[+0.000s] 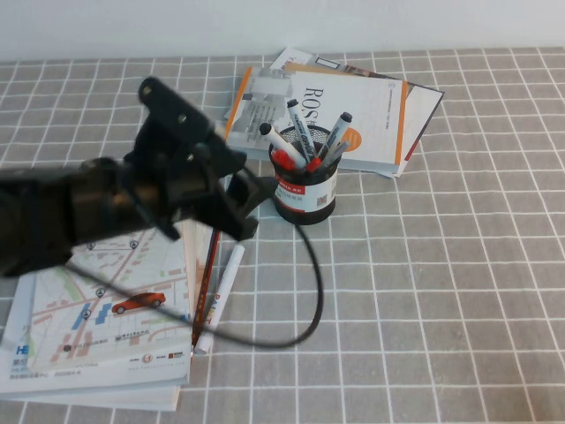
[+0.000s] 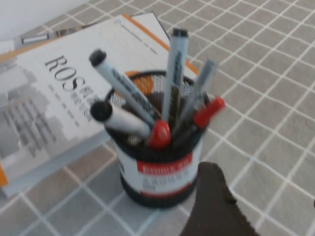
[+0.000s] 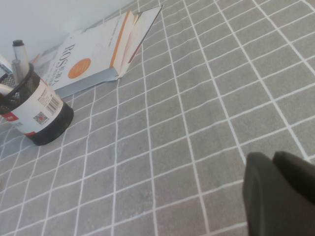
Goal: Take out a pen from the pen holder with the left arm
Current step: 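Take a marker out of the pen holder and lay it on the table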
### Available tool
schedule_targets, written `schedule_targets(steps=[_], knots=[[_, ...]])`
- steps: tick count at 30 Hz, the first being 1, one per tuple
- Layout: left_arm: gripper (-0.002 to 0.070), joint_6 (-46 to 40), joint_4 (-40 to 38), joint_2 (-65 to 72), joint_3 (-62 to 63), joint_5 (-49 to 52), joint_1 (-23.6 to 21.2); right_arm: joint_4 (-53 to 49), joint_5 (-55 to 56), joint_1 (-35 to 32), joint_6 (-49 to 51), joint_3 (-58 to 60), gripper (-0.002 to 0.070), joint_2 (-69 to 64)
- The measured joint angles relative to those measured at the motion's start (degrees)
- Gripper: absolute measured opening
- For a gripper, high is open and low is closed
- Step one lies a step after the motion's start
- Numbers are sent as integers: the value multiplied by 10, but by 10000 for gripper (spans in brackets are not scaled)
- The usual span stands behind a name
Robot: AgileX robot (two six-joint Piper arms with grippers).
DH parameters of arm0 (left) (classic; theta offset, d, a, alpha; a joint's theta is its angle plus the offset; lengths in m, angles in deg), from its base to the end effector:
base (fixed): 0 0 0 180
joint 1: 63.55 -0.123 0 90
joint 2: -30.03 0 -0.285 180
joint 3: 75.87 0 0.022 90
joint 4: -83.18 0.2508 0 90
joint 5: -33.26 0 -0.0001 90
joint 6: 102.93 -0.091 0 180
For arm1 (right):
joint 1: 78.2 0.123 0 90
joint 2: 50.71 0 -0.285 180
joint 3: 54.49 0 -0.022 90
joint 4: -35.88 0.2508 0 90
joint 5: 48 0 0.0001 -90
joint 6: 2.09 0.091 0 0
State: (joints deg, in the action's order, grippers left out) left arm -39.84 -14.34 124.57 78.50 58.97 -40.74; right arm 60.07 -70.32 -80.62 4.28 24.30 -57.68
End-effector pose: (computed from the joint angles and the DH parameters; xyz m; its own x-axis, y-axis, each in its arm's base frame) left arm 0.2834 -0.1617 0.2634 -0.1663 0.3819 -0.9091 0.7992 0.5922 0.1026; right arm 0.0524 0.0120 0.1728 -0.2973 0.4909 -0.8189 0.0415 0.8635 0.5026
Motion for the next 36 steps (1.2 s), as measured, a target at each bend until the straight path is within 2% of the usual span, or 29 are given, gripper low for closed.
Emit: schedule_targets(steps=[6, 11, 28, 31, 36], knots=[[375, -20, -2, 97, 79, 31, 0, 0, 0, 0, 0, 0, -13, 0], [376, -76, -2, 148, 114, 43, 2, 0, 0, 0, 0, 0, -13, 0], [376, -107, -2, 181, 156, 16, 3, 0, 0, 0, 0, 0, -13, 0], [375, -79, -2, 167, 172, 18, 3, 0, 0, 0, 0, 0, -13, 0], [358, 85, -2, 111, 196, -41, 4, 0, 0, 0, 0, 0, -13, 0]])
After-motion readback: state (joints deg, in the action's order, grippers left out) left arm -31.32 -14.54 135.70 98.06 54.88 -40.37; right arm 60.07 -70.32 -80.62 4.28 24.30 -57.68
